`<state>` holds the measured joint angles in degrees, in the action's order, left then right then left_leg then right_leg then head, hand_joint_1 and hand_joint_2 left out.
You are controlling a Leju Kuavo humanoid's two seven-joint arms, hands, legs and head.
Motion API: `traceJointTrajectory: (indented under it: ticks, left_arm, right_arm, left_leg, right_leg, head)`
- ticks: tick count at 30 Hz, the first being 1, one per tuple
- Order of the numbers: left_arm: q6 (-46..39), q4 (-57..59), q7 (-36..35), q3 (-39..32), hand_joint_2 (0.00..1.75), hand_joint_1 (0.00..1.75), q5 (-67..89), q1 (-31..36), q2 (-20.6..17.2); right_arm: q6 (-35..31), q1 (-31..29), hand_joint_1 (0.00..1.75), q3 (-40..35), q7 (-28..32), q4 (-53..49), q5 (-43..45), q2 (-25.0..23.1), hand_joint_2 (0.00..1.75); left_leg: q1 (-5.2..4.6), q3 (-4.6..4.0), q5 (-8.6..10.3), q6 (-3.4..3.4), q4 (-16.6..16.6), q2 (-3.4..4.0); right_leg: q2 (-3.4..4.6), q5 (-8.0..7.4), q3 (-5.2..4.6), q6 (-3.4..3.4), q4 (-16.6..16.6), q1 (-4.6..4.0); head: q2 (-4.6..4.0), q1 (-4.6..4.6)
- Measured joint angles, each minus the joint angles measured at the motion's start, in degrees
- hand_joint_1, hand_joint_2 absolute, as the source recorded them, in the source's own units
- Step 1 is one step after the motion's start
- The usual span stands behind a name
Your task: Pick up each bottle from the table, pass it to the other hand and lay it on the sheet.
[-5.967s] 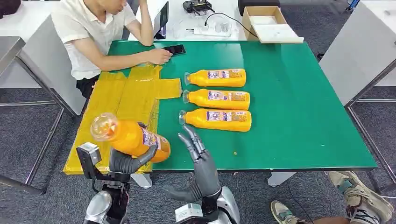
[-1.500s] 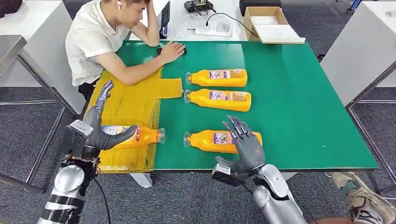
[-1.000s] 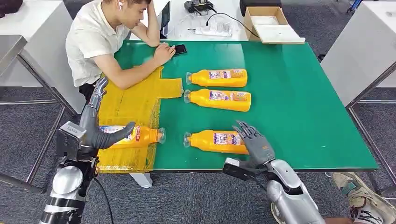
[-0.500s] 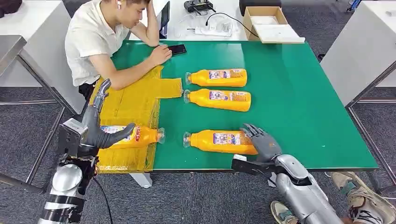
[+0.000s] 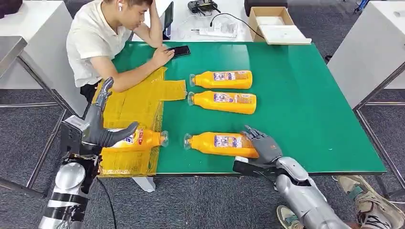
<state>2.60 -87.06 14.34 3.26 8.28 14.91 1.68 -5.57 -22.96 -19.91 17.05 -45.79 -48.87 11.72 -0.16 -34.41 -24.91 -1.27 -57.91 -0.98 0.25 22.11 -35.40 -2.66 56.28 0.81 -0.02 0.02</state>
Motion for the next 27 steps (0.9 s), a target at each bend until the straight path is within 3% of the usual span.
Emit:
traceJointTrajectory:
  ticks: [15, 20, 27]
  left_arm:
    - [0.5, 1.22, 0.2, 0.0, 1.75, 0.0, -0.57, 0.6, 0.0]
    - [1.49, 1.42, 0.94, 0.0, 1.75, 0.0, -3.59, 0.61, 0.09]
    - [-6.36, -4.79, 8.99, 0.18, 1.75, 0.0, -10.25, -3.86, 4.34]
  right_arm:
    - [0.09, -1.71, 1.75, 0.07, 1.29, 3.33, 1.03, -1.68, 1.75]
    - [-0.72, -1.52, 1.75, 0.68, 4.97, 4.2, 3.81, -1.99, 1.75]
    - [-6.49, 4.29, 1.75, 5.37, 9.02, -2.26, 8.76, -4.57, 1.75]
  left_leg:
    - [0.0, 0.07, -0.01, 0.0, 0.0, 0.09]
    - [0.0, 0.09, -0.01, 0.0, 0.0, 0.1]
    - [0.0, -0.11, -0.02, 0.0, 0.0, 0.01]
  right_leg:
    - [0.08, 0.0, 0.02, 0.0, -0.01, 0.0]
    - [0.08, 0.0, 0.03, 0.0, -0.01, -0.01]
    - [0.05, 0.01, -0.07, 0.0, 0.0, 0.01]
  head:
    - [0.02, 0.02]
    - [0.02, 0.02]
    - [0.02, 0.0]
